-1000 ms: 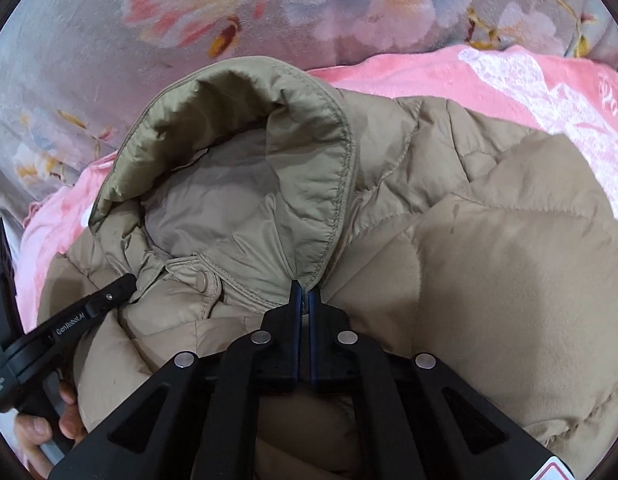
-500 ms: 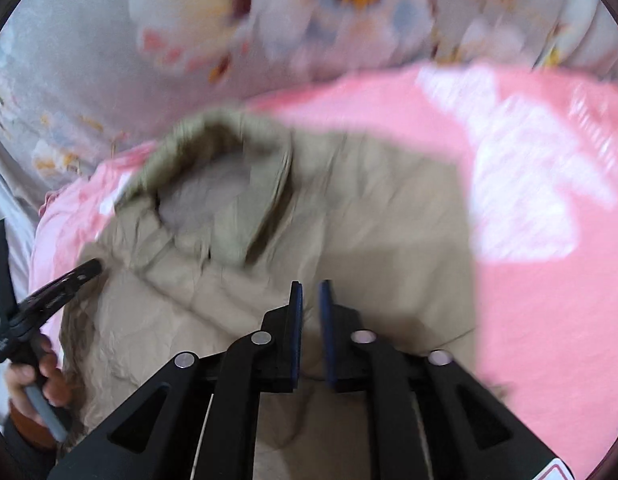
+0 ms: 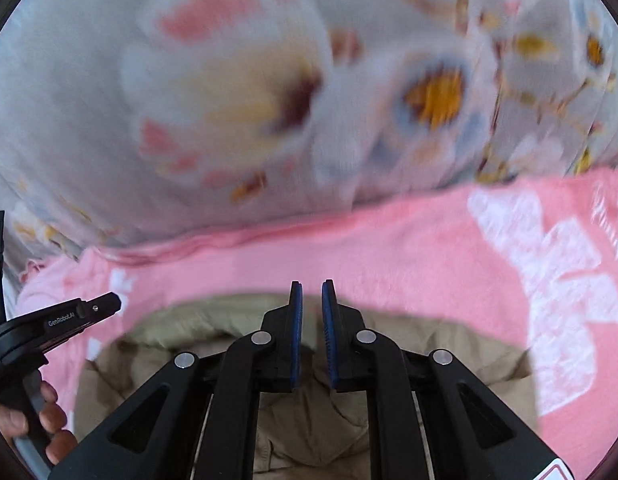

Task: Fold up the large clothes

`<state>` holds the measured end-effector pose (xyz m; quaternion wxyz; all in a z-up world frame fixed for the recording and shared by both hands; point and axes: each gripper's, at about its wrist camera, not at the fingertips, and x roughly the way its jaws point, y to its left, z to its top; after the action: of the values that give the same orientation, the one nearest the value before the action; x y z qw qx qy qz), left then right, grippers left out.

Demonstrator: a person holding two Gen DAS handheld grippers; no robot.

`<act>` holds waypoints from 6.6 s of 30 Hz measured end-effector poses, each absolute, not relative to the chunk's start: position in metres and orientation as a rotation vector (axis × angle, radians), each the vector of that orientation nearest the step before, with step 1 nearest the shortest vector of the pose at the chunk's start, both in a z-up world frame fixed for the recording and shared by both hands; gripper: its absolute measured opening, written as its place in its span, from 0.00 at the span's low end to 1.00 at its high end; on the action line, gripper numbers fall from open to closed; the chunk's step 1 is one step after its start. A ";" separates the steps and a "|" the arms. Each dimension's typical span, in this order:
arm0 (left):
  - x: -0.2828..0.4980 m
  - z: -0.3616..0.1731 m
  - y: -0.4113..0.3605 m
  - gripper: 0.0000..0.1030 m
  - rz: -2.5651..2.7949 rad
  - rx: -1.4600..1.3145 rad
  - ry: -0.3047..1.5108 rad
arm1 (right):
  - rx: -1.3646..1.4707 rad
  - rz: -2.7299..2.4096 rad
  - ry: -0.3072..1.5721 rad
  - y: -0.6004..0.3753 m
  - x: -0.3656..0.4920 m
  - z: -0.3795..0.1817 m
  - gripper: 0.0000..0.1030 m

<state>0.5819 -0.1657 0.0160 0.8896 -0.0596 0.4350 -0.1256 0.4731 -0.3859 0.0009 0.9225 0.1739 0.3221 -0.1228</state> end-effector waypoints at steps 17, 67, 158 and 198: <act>0.547 -0.068 -0.167 0.08 -0.298 0.009 0.848 | 0.370 -0.137 0.820 -0.389 0.466 -0.088 0.00; 0.547 -0.069 -0.171 0.08 -0.289 0.035 0.812 | 0.401 -0.231 0.760 -0.398 0.462 -0.086 0.00; 0.298 0.044 0.049 0.06 -0.203 -0.041 0.814 | 0.505 -0.327 0.517 -0.384 0.127 0.033 0.03; 0.254 0.110 0.107 0.82 -0.107 0.044 0.579 | 0.452 -0.374 0.486 -0.388 0.071 0.069 0.32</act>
<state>0.2539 0.1069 0.1096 0.9567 0.0217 0.2854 -0.0529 0.0707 -0.3878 0.0690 0.9284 0.2204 0.2370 -0.1824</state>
